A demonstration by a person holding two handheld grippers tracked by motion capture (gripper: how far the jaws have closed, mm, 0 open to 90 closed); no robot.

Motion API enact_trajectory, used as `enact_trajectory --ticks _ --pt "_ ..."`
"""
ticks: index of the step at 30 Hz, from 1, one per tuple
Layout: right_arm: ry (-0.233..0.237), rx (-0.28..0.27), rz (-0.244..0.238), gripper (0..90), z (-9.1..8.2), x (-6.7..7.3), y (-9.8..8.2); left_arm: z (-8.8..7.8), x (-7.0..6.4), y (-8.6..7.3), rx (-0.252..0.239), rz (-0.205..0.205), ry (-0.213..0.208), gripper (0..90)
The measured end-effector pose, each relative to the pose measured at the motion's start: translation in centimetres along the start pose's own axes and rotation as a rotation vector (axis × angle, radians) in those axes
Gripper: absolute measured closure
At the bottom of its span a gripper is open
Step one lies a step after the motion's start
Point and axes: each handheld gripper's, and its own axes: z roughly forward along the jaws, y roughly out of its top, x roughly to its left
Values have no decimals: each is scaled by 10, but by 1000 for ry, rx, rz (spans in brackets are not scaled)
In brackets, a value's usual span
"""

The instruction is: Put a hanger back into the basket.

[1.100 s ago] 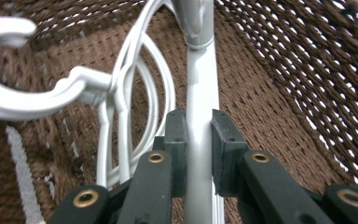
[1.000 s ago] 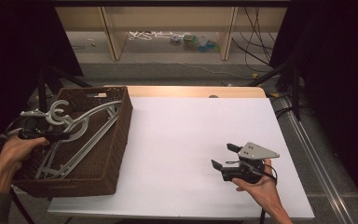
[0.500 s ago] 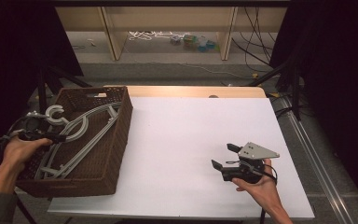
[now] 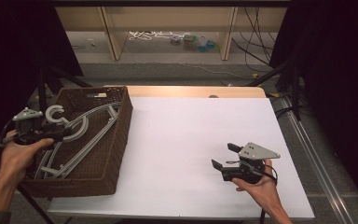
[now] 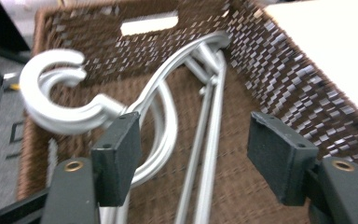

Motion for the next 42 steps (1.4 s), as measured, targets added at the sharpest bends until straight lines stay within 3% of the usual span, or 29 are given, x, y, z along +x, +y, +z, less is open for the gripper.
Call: enact_trajectory --ticks 7,12,15,20,28,29,31,32,33,39,42 --pt "-7 8 -1 183 -1 1 0 -6 -32 0 -104 7 -47 272" --pt "-10 0 4 181 -1 2 0 -11 -58 1 -186 -4 -111 250" --pt "-1 -20 15 179 1 3 -1 -14 -76 1 -212 15 -142 235" --pt "4 -21 30 173 0 5 -1 -11 -104 -3 -242 19 -200 226" --pt "6 -26 39 172 -1 5 0 -6 -145 -12 -257 47 -256 219" --pt "-14 -36 33 170 -1 5 -1 -6 -150 -14 -259 51 -260 219" --pt "-4 -38 24 170 -1 5 -1 -4 -160 -18 -263 55 -280 217" --pt "-3 -26 42 170 -2 7 -1 -3 -165 -20 -265 63 -284 216" --pt "-20 -38 35 170 -3 7 -2 -2 -170 -23 -267 67 -297 216" --pt "-20 -40 38 170 -10 15 -2 3 -190 -38 -281 93 -346 194" --pt "-20 -47 34 169 -12 19 -3 6 -194 -46 -304 84 -355 177"
